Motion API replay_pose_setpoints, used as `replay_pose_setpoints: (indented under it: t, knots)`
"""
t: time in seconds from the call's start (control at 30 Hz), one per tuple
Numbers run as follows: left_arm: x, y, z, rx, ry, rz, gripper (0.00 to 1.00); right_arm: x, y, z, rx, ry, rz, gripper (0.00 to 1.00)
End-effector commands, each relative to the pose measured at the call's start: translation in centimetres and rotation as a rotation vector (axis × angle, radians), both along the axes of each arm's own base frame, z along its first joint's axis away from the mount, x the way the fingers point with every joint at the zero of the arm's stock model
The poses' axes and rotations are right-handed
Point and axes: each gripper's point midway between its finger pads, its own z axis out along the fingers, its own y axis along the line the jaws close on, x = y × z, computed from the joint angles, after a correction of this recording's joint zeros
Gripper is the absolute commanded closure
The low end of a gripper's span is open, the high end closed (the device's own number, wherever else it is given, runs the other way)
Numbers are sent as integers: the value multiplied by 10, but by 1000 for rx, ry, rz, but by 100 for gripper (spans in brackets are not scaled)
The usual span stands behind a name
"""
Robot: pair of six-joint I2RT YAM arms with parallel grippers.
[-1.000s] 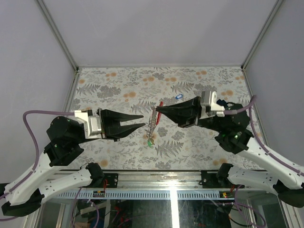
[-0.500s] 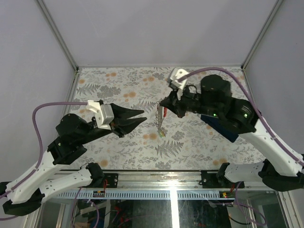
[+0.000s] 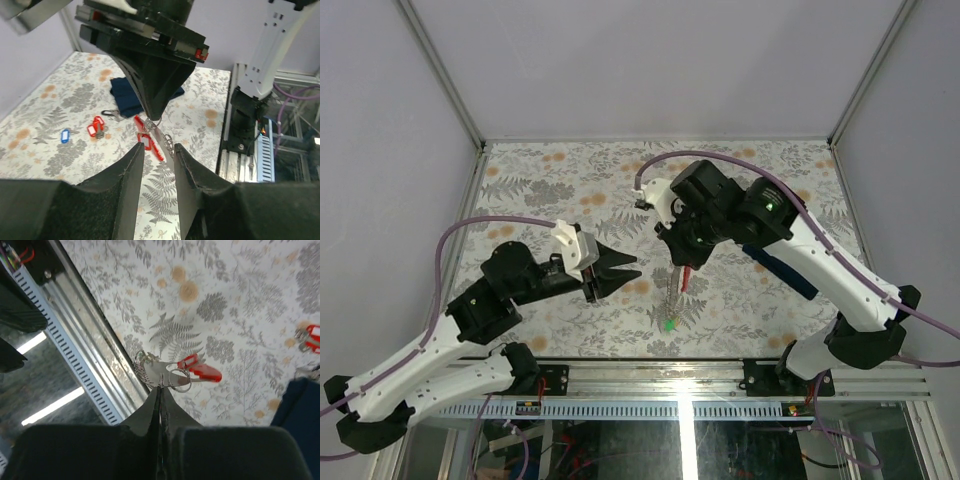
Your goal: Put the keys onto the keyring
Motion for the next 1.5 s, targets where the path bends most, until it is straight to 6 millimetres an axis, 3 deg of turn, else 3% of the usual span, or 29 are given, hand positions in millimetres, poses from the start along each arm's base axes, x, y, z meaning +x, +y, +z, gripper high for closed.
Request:
replay_pose_setpoints:
  t: [0.0, 0.4, 0.67, 1.47]
  knots:
    - [-12, -13, -8, 3, 2, -109, 70, -27, -12, -3, -45, 116, 32, 100]
    - [-8, -45, -24, -10, 34, -205, 68, -51, -2, 2, 30, 183, 177, 100]
    - [-19, -51, -26, 11, 25, -291, 65, -55, -3, 7, 72, 144, 239, 100]
    - [-21, -62, -27, 37, 34, -350, 67, -62, 4, 18, 163, 114, 305, 100]
